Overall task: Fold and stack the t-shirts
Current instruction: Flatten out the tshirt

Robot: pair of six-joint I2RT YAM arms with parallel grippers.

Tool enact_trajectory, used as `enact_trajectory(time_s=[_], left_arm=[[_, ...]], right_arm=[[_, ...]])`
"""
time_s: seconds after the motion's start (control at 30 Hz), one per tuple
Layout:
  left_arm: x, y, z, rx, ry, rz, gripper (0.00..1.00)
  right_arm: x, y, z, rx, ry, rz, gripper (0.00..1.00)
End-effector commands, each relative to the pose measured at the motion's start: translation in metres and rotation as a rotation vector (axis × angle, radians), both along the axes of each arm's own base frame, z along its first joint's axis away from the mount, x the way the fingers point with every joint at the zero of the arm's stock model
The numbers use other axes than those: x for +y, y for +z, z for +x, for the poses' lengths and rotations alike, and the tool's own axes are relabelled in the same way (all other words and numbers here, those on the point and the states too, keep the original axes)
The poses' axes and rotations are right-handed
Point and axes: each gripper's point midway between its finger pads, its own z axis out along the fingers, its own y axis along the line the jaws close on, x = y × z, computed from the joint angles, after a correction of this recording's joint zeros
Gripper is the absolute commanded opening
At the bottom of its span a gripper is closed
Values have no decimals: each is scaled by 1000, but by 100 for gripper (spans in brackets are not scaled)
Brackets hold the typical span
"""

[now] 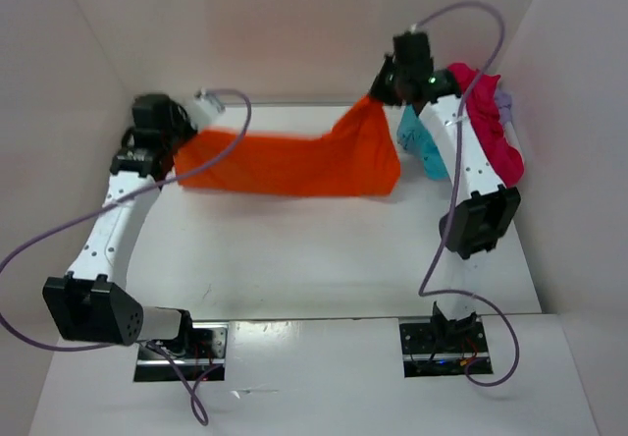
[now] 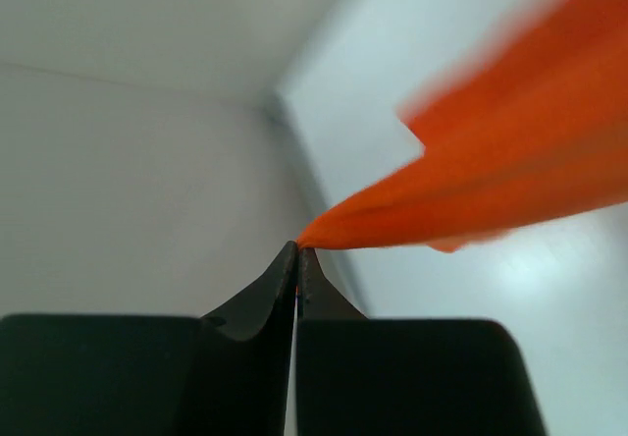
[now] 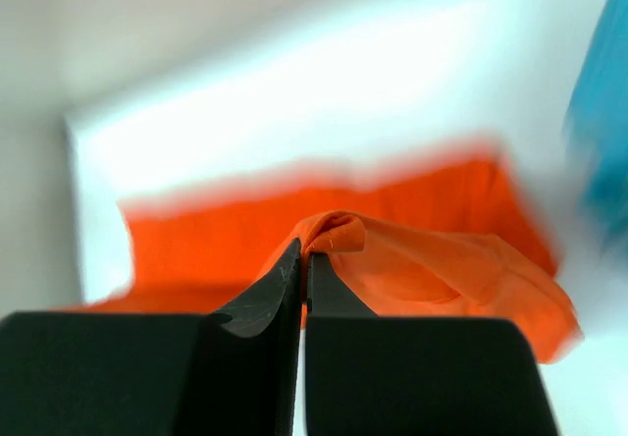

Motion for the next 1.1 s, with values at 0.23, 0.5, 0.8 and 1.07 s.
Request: enact_trajectory(time_s=[0.23, 0.5, 0.8, 1.07], left_arm=[[11, 231, 28, -645, 53, -55, 0], [14, 124, -3, -405, 29, 33, 0], [16, -54, -111, 47, -55, 154, 0], [24, -144, -173, 251, -54, 177, 0]], right_arm=[[-68, 236, -18, -541, -167, -14, 0], [-21, 94, -46, -141, -77, -240, 0], [0, -99, -186, 231, 6, -73, 0], [29, -201, -232, 464, 99, -21, 0]])
